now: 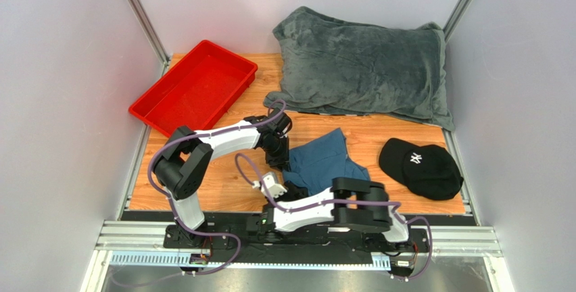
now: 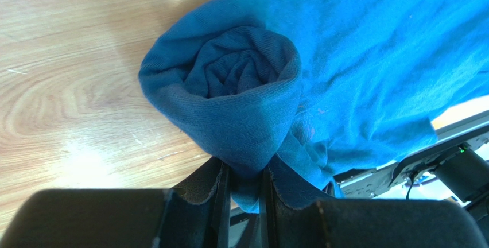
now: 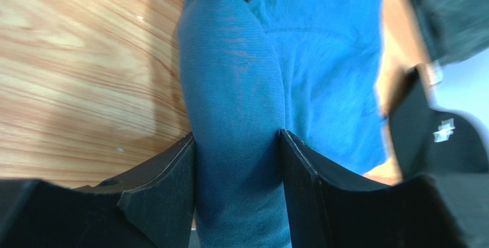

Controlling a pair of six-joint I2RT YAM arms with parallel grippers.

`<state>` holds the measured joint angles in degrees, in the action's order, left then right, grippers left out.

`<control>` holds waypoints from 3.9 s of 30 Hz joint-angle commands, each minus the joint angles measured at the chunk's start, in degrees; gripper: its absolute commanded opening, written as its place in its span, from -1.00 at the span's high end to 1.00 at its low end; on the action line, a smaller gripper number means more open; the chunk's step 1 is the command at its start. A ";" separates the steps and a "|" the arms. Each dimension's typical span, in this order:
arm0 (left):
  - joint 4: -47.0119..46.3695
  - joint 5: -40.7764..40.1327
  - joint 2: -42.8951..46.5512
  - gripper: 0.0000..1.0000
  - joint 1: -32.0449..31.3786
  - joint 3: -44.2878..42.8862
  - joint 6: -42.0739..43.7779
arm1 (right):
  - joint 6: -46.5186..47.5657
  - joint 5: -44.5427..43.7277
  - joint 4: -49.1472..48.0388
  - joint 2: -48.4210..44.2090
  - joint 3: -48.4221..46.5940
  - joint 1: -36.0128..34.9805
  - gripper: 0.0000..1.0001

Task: Roll the t-shirts
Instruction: Roll the T-shirt to the center of the board.

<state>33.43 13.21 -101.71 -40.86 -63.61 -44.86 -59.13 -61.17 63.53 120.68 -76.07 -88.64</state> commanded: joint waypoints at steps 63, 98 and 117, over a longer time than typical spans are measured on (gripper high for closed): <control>-10.23 -5.30 0.20 0.44 -0.71 3.32 -4.89 | -12.77 77.52 -107.69 -31.53 71.94 42.50 -0.12; -6.10 -5.57 -1.21 0.46 -1.41 1.04 -5.24 | -1.34 42.21 -35.10 -69.52 53.50 26.08 -0.22; 8.76 -9.78 0.72 0.52 -2.56 -3.27 -6.56 | 2.62 -2.01 2.82 -14.11 1.65 -3.20 -0.41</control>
<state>35.66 6.44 -102.00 -43.05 -65.95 -52.38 -58.41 -52.18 57.63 98.24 -66.50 -89.73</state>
